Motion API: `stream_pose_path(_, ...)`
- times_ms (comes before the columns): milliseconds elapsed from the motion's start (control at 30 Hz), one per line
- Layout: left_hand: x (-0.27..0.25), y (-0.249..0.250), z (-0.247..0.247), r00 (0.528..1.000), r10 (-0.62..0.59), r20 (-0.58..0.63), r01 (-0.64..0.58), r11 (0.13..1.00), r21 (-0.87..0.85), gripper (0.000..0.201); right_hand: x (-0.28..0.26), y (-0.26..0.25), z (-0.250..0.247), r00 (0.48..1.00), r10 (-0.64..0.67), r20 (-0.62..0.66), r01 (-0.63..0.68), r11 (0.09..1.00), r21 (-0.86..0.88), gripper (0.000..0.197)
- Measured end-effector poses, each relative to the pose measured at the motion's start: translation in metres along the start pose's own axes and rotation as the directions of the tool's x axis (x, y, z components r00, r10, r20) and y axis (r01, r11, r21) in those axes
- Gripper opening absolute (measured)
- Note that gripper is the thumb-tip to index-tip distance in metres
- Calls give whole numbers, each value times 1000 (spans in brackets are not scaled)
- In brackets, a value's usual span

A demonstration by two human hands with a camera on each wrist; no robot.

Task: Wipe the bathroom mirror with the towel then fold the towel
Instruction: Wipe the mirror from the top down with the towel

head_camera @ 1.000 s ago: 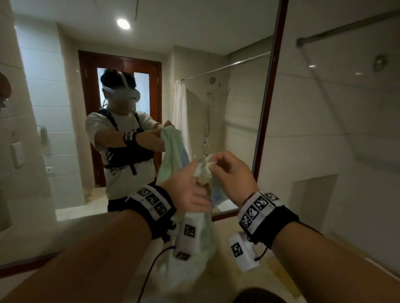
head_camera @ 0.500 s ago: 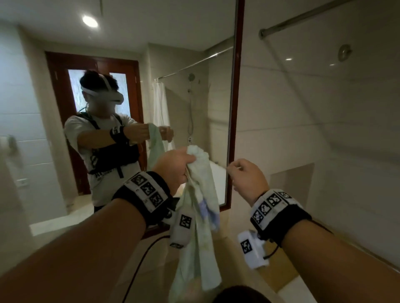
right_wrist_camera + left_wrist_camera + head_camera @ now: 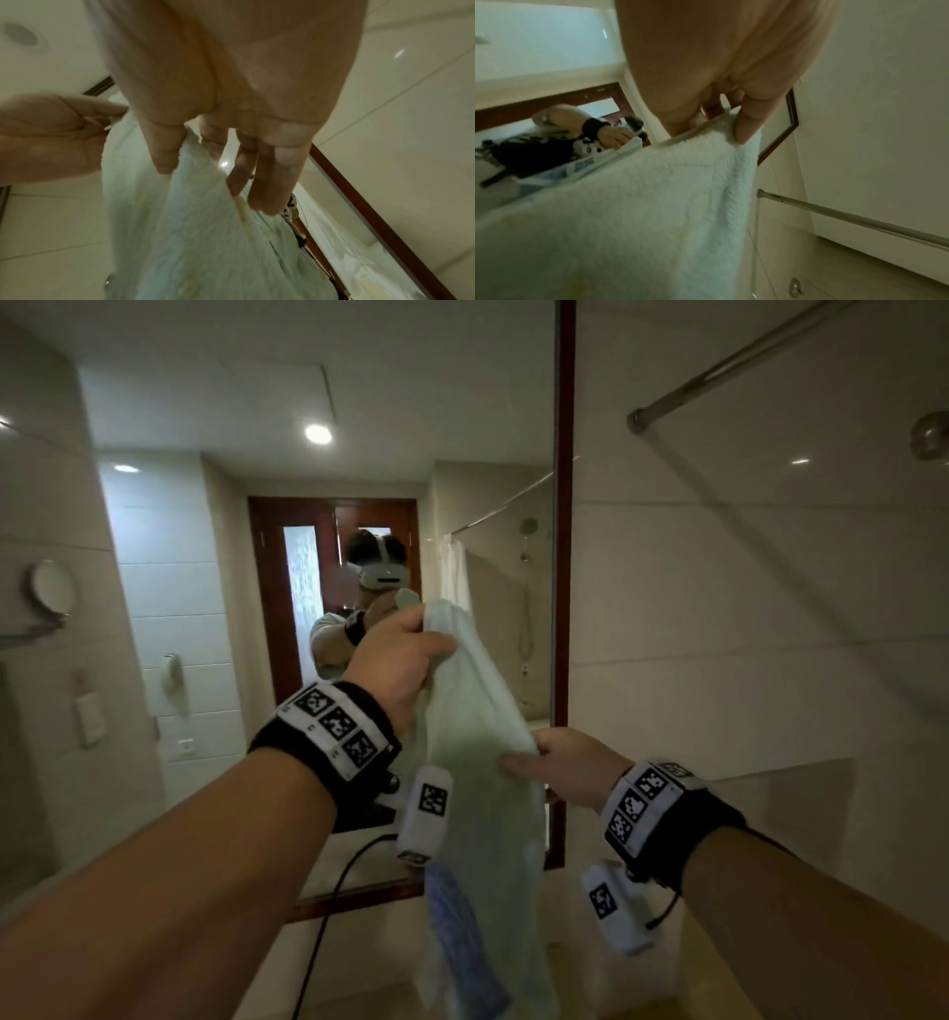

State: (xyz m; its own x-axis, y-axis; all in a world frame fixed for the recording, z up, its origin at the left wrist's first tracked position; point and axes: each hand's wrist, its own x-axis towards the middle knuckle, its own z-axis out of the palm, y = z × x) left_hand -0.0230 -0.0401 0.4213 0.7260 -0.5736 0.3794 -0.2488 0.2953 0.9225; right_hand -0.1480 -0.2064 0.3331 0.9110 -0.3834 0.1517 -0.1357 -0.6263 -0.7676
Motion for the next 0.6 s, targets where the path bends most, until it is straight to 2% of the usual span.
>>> stream_pose_path(67,9,4,-6,993,74,-89,-59,985,162,23,6,1,-17,1000,17,20,-18,999,47,41)
stream_pose_path(133,19,8,-13,979,150,-136,-85,913,398,18,11,-7,-36,999,-36,-29,34,998,-55,37)
stream_pose_path(167,26,8,-16,970,198,-140,-95,842,531,16,14,-12,-44,995,-78,-60,69,987,-145,32)
stream_pose_path(233,39,10,-22,951,295,-98,-114,624,773,7,19,-25,-60,985,-134,-104,94,940,-328,28)
stream_pose_path(300,50,14,-24,938,345,-36,-130,446,886,12,25,-40,-72,979,-152,-133,65,861,-504,34)
stream_pose_path(333,54,15,-24,935,354,-9,-145,407,902,13,29,-46,-77,975,-158,-156,41,821,-569,35)
stream_pose_path(400,62,19,-24,934,355,38,-189,402,896,12,36,-58,-84,961,-172,-217,-11,759,-651,35)
stream_pose_path(500,75,28,-25,950,308,49,-210,515,831,18,45,-79,-92,926,-205,-316,-119,635,-763,41)
stream_pose_path(600,92,42,-31,972,229,46,-172,566,806,21,57,-101,-101,928,-139,-347,-204,591,-781,45)
